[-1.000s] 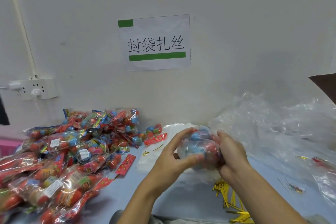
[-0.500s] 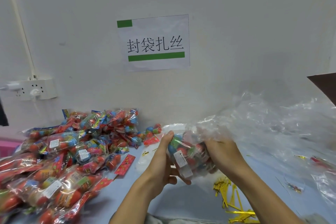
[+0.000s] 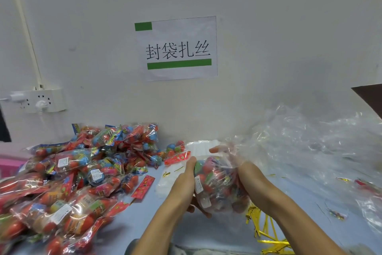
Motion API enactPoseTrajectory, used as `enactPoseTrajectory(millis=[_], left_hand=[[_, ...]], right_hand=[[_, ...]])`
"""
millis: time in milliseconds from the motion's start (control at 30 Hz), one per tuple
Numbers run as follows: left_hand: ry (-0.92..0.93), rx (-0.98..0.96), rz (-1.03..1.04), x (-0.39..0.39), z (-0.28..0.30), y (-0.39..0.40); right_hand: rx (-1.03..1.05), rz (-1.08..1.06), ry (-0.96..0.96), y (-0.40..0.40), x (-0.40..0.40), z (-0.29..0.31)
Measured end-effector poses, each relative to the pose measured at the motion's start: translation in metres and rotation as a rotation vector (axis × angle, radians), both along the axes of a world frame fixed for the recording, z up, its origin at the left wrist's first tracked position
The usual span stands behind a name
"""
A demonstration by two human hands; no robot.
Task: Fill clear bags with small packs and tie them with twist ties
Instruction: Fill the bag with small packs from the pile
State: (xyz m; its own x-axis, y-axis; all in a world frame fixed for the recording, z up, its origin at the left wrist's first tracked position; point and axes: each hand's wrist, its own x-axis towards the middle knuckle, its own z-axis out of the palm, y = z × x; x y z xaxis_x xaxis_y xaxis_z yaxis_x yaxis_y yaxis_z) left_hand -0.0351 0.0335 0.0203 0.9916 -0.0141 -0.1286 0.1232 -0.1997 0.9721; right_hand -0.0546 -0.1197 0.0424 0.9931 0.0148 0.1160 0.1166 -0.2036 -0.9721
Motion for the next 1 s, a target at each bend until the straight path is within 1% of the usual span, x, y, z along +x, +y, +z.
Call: enactPoseTrajectory(millis=[100,133,200,233,300,333,400,467,533,633,700,767,800,833,900,1000], left_hand=[[-0.236,0.350,0.076,0.006,-0.006,-0.001],[-0.291,0.420,0.123,0.007,-0.008,0.000],[-0.390,0.497,0.248,0.008,-0.009,0.004],[-0.464,0.523,0.296,0.007,-0.008,0.004],[-0.663,0.502,0.291,0.004,-0.004,0.003],[-0.755,0.462,0.237,0.002,-0.001,0.000],[-0.858,0.369,0.056,-0.007,0.006,-0.007],[-0.887,0.314,-0.114,-0.013,0.008,-0.012],[-0.862,0.285,-0.175,-0.012,0.008,-0.013],[-0.786,0.223,-0.142,-0.010,0.008,-0.012],[-0.774,0.201,-0.118,-0.009,0.010,-0.013],[-0.784,0.132,-0.090,-0.008,0.014,-0.013],[-0.779,0.071,-0.072,-0.008,0.016,-0.013],[-0.759,-0.005,-0.046,-0.008,0.018,-0.013],[-0.688,-0.161,0.020,-0.007,0.019,-0.012],[-0.584,-0.270,0.114,-0.003,0.016,-0.010]], right_hand=[[-0.081,-0.106,0.046,0.002,0.009,-0.008],[-0.116,-0.139,0.061,0.003,0.010,-0.009],[-0.192,-0.155,0.050,0.005,0.009,-0.010],[-0.219,-0.157,0.019,0.006,0.010,-0.011],[-0.242,-0.169,-0.014,0.010,0.007,-0.011],[-0.258,-0.162,-0.040,0.012,0.003,-0.011],[-0.303,-0.102,-0.082,0.016,-0.002,-0.010],[-0.327,-0.066,-0.082,0.018,-0.005,-0.009],[-0.358,-0.063,-0.100,0.017,-0.004,-0.010],[-0.517,-0.011,-0.077,0.019,-0.005,-0.012],[-0.721,0.051,-0.094,0.024,-0.005,-0.013],[-0.878,0.070,-0.122,0.031,-0.007,-0.013],[-0.889,0.056,-0.111,0.033,-0.008,-0.012],[-0.834,0.035,-0.108,0.035,-0.009,-0.012],[-0.626,-0.016,-0.118,0.036,-0.011,-0.013],[-0.490,0.006,-0.161,0.037,-0.009,-0.016]])
